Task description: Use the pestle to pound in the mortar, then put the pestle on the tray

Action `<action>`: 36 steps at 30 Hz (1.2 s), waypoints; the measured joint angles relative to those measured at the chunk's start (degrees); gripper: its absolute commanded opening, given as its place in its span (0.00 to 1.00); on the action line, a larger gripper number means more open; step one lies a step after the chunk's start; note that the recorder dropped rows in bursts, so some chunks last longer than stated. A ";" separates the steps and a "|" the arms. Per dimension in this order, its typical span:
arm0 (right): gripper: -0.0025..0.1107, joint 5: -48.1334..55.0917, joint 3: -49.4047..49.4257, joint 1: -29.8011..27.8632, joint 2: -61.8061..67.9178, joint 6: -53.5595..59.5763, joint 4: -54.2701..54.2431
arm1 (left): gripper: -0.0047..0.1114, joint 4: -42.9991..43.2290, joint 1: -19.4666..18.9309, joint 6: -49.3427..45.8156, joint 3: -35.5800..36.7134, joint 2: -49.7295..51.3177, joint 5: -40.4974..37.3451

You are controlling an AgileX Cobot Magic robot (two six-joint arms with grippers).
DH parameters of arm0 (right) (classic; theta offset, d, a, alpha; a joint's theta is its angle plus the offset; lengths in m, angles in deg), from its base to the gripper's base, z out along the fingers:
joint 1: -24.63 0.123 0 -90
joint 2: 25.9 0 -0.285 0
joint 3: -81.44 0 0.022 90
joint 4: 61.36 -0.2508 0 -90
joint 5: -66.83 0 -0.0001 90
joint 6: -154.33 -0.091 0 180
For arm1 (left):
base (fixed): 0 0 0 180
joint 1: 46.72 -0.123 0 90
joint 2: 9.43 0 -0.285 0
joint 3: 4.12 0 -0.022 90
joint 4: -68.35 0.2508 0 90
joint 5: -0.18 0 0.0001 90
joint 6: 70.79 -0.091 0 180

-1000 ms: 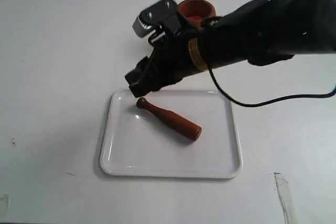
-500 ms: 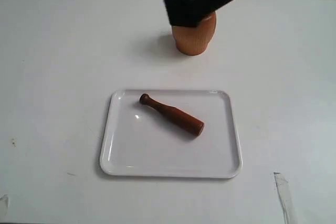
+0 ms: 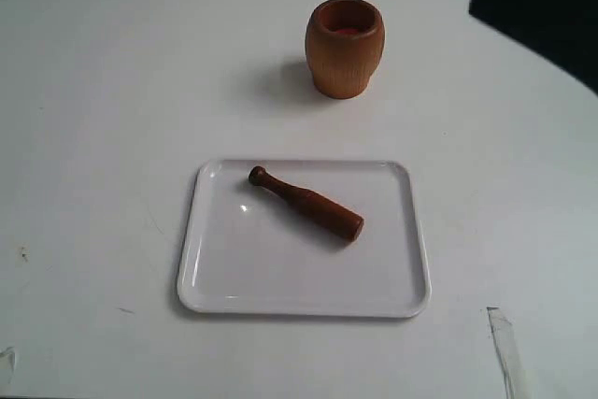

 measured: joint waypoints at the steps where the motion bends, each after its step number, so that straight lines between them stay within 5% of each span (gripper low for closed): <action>1: 0.02 -1.91 0.17 0.00 -1.07 -0.17 0.00 | 0.04 0.00 0.00 0.00 0.00 0.00 0.00; 19: 0.02 -8.12 0.44 -0.62 -7.59 -1.48 0.14 | 0.04 0.00 0.00 0.00 0.00 0.00 0.00; 36: 0.02 3.94 14.53 -25.90 -22.67 -2.11 0.14 | 0.04 0.00 0.00 0.00 0.00 0.00 0.00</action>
